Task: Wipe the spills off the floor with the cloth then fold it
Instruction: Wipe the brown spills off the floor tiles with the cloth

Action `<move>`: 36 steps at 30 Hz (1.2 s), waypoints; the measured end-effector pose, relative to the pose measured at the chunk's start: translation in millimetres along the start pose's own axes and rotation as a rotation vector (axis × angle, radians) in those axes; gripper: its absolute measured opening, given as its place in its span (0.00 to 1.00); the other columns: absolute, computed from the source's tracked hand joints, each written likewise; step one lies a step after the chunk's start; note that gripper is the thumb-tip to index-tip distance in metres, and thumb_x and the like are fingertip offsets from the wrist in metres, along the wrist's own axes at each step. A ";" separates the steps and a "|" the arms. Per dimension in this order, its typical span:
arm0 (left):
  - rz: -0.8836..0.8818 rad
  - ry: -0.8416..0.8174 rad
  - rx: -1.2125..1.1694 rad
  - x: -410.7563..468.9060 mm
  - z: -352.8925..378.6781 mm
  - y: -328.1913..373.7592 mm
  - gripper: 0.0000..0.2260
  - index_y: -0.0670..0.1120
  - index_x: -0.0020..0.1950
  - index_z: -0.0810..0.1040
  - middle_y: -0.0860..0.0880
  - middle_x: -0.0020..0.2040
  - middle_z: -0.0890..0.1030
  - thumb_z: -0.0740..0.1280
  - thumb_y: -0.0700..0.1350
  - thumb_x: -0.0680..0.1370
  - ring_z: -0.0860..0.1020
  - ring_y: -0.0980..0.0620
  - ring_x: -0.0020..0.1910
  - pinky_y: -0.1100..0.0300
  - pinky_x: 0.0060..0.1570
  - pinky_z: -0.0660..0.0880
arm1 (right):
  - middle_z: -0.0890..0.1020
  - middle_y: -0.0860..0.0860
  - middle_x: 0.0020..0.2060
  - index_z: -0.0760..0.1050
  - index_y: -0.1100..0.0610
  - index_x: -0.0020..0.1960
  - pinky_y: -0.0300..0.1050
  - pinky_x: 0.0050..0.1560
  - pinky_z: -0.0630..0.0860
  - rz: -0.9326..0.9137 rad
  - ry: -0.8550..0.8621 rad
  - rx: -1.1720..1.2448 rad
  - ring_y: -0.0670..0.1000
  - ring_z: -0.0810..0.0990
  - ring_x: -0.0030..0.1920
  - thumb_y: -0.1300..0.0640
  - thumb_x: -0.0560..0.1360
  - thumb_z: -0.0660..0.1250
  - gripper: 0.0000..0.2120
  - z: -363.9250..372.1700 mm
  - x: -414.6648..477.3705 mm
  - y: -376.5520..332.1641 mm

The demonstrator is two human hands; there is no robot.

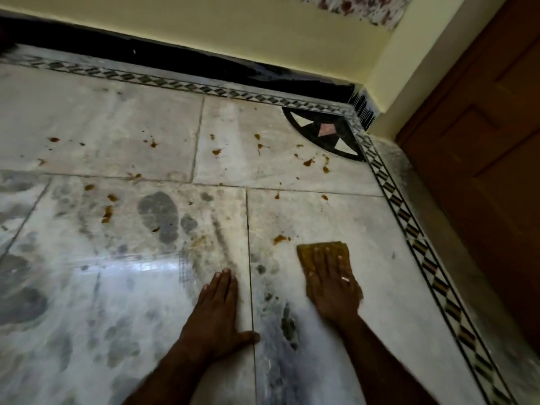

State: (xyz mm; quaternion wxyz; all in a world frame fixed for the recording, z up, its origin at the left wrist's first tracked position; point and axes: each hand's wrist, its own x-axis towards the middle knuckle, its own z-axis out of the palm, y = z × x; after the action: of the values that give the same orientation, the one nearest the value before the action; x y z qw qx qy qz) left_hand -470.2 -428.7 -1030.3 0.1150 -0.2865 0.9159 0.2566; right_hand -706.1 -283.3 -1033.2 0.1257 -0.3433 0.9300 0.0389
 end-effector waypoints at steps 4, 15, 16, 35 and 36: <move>-0.026 -0.071 0.000 3.7 -4.8 10.5 0.68 0.41 0.79 0.34 0.45 0.77 0.29 0.41 0.82 0.49 0.32 0.45 0.78 0.51 0.75 0.35 | 0.40 0.55 0.82 0.38 0.47 0.82 0.69 0.77 0.41 -0.120 -0.103 0.010 0.66 0.40 0.80 0.47 0.84 0.46 0.30 -9.9 55.6 -65.8; -0.023 -0.109 -0.068 -3.3 -18.0 3.6 0.61 0.41 0.79 0.35 0.44 0.79 0.32 0.56 0.80 0.65 0.35 0.47 0.79 0.57 0.75 0.38 | 0.50 0.49 0.81 0.49 0.43 0.82 0.55 0.78 0.52 -0.418 -0.016 -0.047 0.59 0.56 0.80 0.39 0.83 0.39 0.28 11.4 -28.3 -10.6; -0.029 -0.110 -0.070 -3.4 -18.6 5.4 0.57 0.41 0.79 0.35 0.44 0.80 0.33 0.64 0.73 0.70 0.35 0.47 0.79 0.56 0.76 0.38 | 0.47 0.48 0.80 0.47 0.43 0.82 0.55 0.78 0.51 -0.343 0.013 -0.017 0.60 0.54 0.81 0.39 0.82 0.39 0.29 4.5 -17.4 -11.6; 0.009 -0.327 -0.055 2.1 -47.6 0.8 0.54 0.40 0.80 0.39 0.42 0.80 0.34 0.71 0.62 0.72 0.35 0.43 0.79 0.47 0.78 0.49 | 0.42 0.60 0.82 0.25 0.48 0.78 0.64 0.79 0.47 -0.490 -0.477 -0.367 0.61 0.30 0.78 0.44 0.86 0.50 0.36 -46.1 -46.4 -35.8; 0.016 -0.349 -0.050 2.2 -47.7 -3.7 0.54 0.40 0.80 0.39 0.42 0.80 0.34 0.71 0.63 0.72 0.35 0.43 0.79 0.47 0.78 0.49 | 0.37 0.60 0.81 0.30 0.52 0.80 0.66 0.78 0.40 -0.476 -0.594 -0.331 0.62 0.29 0.77 0.46 0.85 0.53 0.36 -52.6 -51.5 -31.4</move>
State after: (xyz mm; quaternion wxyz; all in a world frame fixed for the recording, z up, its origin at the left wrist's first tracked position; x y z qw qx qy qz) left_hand -472.9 -457.9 -992.4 0.2630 -0.2332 0.8775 0.3262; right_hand -658.9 -283.1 -968.6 0.3371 -0.5381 0.7292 0.2551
